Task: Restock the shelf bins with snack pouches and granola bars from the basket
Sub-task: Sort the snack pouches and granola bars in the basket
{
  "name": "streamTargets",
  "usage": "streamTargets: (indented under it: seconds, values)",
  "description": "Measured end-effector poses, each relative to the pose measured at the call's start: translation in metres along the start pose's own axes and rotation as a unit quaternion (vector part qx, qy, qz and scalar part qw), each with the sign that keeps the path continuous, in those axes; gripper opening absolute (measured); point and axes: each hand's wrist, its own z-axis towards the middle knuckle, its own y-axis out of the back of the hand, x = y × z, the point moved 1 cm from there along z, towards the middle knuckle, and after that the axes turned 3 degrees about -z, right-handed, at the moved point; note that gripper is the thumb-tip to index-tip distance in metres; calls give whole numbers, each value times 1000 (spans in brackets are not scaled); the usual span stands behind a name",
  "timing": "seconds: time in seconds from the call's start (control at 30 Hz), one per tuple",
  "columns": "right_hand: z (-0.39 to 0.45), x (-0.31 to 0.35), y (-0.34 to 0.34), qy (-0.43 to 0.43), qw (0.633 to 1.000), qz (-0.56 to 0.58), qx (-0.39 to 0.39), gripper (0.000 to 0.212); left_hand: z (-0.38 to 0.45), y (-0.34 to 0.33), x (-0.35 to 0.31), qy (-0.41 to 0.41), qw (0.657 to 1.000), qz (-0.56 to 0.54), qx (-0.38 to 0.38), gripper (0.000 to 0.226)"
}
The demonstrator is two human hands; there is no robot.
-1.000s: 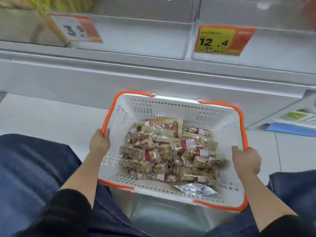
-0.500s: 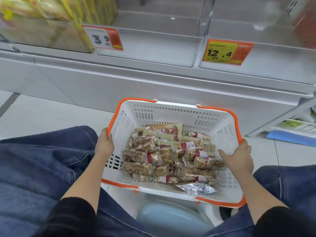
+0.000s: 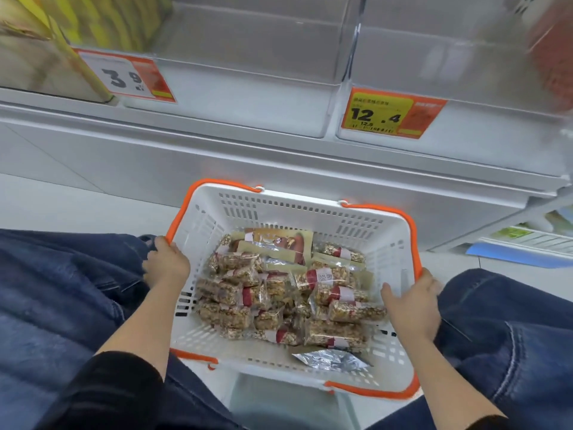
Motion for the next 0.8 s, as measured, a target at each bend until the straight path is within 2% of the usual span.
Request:
streamTargets:
  seconds: [0.07,0.1,0.13,0.2,0.27,0.3,0.37,0.43,0.5,0.57,0.7,0.8]
  values:
    - [-1,-3,-3,13,1000,-7,-21,75,1,-2,-11,17,1000,4,-3,46]
    - [-4,-2,-5,51,997,-35,-51,77,-1,-2,-16,4,1000,17,-9,54]
    - [-7,2,-7,106,988,-72,-84,77,-5,-2,-22,-36,998,39,-15,63]
    - [-13,21,-10,237,957,-129,-112,83,-17,-4,-31,-196,975,103,1,88]
    - [-22,45,-17,340,932,-126,-11,103,-27,-15,-39,-381,910,148,70,110]
    - [-25,54,-24,363,921,-119,81,114,-31,-21,-42,-427,880,159,132,120]
    - [-28,61,-37,369,885,-150,239,128,-31,-36,-38,-433,840,216,245,136]
    - [-29,59,-47,365,860,-202,295,133,-26,-50,-25,-416,811,297,285,142]
    - [-34,59,-54,366,856,-210,299,133,-23,-59,-12,-399,802,327,303,146]
    - [-46,69,-60,403,850,-191,279,130,-19,-63,-4,-396,802,331,300,148]
    - [-64,108,-77,452,826,-150,302,128,-13,-66,-8,-393,820,324,261,149]
    - [-64,140,-98,481,810,-177,285,133,-9,-69,-9,-393,819,342,240,144]
